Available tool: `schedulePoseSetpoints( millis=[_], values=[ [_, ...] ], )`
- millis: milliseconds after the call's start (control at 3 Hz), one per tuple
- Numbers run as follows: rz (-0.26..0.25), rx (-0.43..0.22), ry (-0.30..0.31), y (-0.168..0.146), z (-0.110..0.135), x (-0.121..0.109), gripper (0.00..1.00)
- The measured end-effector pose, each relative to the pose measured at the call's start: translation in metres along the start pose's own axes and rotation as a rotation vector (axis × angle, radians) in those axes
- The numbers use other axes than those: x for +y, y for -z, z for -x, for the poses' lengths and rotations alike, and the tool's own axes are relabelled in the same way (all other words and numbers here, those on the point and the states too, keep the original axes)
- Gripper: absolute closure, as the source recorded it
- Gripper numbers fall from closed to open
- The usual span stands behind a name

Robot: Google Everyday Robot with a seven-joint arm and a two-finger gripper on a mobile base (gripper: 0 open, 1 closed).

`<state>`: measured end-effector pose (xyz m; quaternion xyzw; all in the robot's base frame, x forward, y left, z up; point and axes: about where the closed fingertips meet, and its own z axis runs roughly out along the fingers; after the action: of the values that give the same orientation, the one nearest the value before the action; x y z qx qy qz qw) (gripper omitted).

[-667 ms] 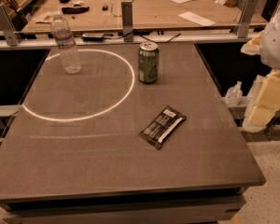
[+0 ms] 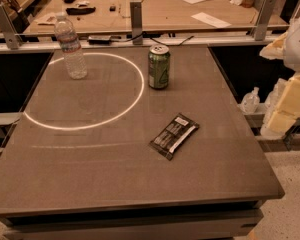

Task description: Move green can near rxbar chocolate

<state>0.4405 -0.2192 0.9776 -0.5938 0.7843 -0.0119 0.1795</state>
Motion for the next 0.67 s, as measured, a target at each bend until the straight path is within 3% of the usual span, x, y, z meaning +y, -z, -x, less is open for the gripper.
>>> schedulePoseSetpoints(
  millis=[667],
  values=[
    [0.021, -0.32, -0.133, -0.004, -0.027, -0.022, 0.0]
  ],
)
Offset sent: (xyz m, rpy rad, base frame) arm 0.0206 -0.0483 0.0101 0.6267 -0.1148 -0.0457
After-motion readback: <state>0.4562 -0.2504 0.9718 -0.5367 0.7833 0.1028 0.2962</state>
